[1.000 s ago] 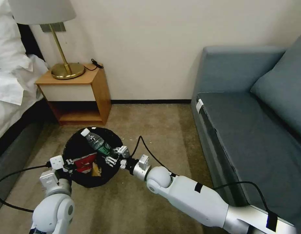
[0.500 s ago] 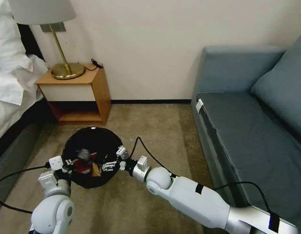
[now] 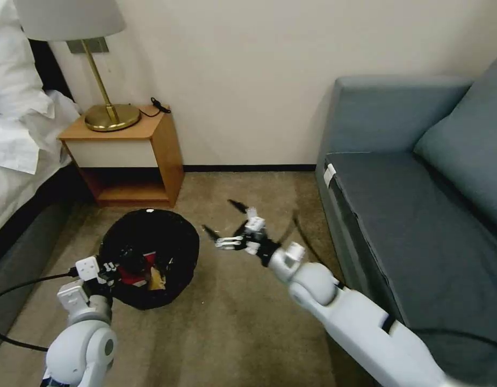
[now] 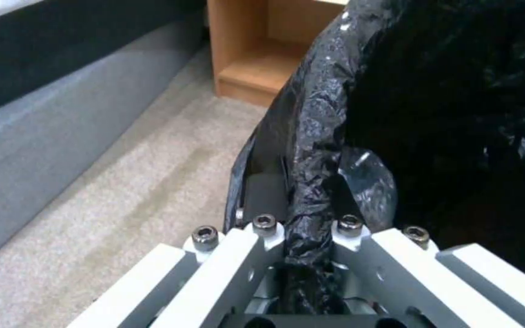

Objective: Pick up the trash bin, then pick up the garbage on the floor and place it into the trash bin.

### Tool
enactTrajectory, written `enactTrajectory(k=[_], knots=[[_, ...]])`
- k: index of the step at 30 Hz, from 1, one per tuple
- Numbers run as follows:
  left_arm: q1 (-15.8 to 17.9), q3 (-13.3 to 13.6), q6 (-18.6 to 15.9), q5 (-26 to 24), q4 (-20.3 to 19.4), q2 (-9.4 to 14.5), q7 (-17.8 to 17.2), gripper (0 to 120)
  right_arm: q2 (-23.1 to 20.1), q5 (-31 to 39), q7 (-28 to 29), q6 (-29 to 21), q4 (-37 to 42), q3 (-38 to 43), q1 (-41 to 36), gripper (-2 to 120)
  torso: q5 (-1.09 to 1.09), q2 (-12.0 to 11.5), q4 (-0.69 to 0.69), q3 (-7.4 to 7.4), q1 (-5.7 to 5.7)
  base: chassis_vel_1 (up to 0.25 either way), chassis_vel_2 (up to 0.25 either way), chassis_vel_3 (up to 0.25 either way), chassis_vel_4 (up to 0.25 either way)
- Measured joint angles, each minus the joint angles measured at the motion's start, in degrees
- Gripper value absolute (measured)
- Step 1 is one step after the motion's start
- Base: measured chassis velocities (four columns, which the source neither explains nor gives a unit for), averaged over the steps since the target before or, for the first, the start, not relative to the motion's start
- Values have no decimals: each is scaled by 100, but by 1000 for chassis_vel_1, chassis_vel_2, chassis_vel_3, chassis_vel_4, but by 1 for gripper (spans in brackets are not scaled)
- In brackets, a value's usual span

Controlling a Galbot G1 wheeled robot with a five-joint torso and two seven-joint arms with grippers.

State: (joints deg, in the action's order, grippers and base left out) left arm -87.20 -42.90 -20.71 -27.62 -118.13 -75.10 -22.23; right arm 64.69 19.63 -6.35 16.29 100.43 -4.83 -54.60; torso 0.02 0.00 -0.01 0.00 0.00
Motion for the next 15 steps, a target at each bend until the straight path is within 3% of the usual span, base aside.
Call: enactTrajectory(k=[4, 5, 7, 10, 12, 13, 15], knots=[[-17, -8, 19, -46, -5, 17, -11, 3, 101, -244, 477, -122, 409, 519, -439, 100, -1, 0, 0, 0, 0, 0, 0, 0, 0], [-41, -20, 30, -78, -39, 32, -17, 3, 205, -410, 883, -340, 762, 928, -832, 100, -1, 0, 1, 0, 0, 0, 0, 0, 0], [-47, -22, 32, -86, -48, 35, -18, 3, 235, -457, 971, -406, 866, 1044, -953, 100, -1, 0, 0, -1, 0, 0, 0, 0, 0], [-71, -36, 35, -141, -111, 51, -22, 3, 493, -821, 1136, -606, 1339, 1769, -1815, 100, -1, 1, 2, 0, 0, 0, 0, 0, 0], [-67, -54, 35, -189, -161, 63, -34, 3, 940, -1569, 875, -321, 1569, 2688, -2711, 100, -1, 1, 0, -1, -1, 0, 0, 0, 0], [-67, -54, 35, -189, -161, 63, -34, 3, 940, -1569, 875, -321, 1569, 2688, -2711, 100, -1, 1, 0, -1, -1, 0, 0, 0, 0], [-58, -72, 36, -250, -223, 64, -54, 3, 1333, -1908, 741, 77, 1759, 3281, -3447, 100, -2, 1, -1, -1, -1, 0, 0, 0, 0]])
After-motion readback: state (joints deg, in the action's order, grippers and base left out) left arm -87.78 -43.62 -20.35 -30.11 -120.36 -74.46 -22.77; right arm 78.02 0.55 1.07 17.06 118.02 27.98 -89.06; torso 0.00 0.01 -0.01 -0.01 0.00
